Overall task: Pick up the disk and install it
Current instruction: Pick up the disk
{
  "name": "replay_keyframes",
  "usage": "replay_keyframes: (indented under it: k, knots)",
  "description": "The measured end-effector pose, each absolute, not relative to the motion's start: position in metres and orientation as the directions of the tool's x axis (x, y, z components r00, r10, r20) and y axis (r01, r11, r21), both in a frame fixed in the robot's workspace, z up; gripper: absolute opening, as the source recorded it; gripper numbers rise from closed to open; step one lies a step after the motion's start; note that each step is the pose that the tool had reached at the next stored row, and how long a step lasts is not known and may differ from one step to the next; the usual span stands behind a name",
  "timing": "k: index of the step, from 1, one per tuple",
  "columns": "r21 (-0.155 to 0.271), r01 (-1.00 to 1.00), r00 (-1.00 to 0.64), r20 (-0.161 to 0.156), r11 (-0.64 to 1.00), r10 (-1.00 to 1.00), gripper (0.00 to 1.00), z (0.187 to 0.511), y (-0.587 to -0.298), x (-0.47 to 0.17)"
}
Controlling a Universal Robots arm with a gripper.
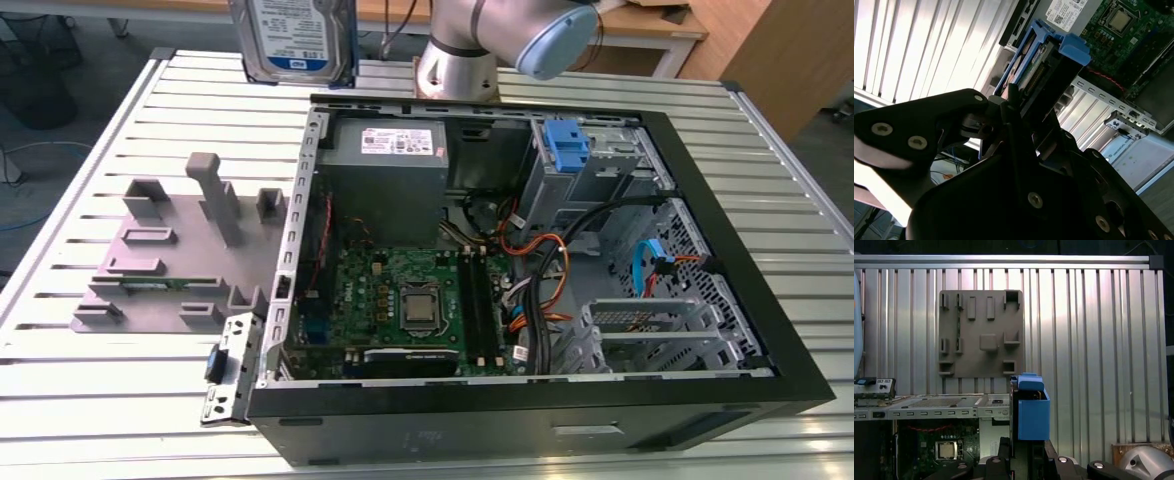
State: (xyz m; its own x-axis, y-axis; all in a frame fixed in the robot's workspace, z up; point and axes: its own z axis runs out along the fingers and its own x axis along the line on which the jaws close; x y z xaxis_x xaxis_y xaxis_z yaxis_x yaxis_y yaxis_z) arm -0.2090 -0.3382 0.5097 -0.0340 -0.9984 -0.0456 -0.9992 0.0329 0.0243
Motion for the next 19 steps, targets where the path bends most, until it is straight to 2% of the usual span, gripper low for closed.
replay_keyframes:
  k: [19]
  knots:
    - [0.024,-0.999,-0.034,-0.046,0.033,-0.998,0.35,0.510,-0.338,-0.194]
